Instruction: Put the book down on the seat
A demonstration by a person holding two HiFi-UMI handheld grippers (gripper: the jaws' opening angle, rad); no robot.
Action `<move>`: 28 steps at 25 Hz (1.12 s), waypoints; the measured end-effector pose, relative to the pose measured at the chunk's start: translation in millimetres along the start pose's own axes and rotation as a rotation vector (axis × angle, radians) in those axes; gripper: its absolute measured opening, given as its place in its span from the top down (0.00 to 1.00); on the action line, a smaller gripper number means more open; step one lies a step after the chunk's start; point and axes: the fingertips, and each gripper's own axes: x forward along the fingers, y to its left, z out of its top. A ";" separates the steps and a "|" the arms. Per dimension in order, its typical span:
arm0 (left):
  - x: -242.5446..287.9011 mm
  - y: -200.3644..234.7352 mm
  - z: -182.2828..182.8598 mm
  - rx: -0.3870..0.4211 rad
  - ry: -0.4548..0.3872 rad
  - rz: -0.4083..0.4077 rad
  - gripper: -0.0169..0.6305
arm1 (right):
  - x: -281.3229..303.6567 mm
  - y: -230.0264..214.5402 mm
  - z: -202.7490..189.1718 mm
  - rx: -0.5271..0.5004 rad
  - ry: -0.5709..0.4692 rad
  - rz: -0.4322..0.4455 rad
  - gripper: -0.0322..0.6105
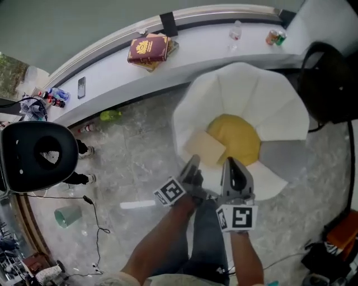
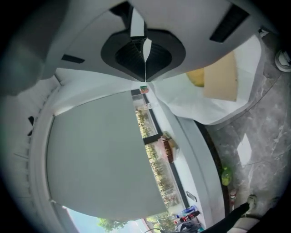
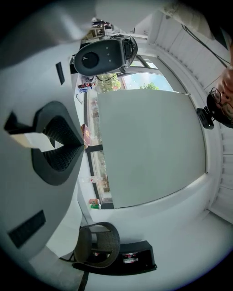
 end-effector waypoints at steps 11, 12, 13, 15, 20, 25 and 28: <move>-55.7 -216.8 24.0 0.296 0.068 -0.273 0.96 | -76.5 15.2 124.0 -0.076 -0.085 -0.044 0.95; -59.3 -234.8 25.8 0.377 0.071 -0.281 0.96 | -83.8 14.1 134.6 -0.089 -0.094 -0.049 0.95; -63.9 -250.2 28.9 0.466 0.062 -0.270 0.96 | -90.8 13.3 144.8 -0.097 -0.104 -0.055 0.95; -74.9 -278.1 36.9 0.674 0.024 -0.227 0.96 | -102.5 13.6 163.6 -0.097 -0.132 -0.060 0.95; -96.6 -349.2 33.9 1.056 -0.048 -0.229 0.96 | -134.4 13.5 202.8 -0.132 -0.155 -0.076 0.95; -122.3 -396.5 26.5 1.266 -0.101 -0.261 0.96 | -164.5 20.4 235.2 -0.151 -0.200 -0.065 0.95; -125.3 -408.0 23.2 1.316 -0.107 -0.266 0.96 | -175.8 11.9 243.7 -0.145 -0.207 -0.095 0.95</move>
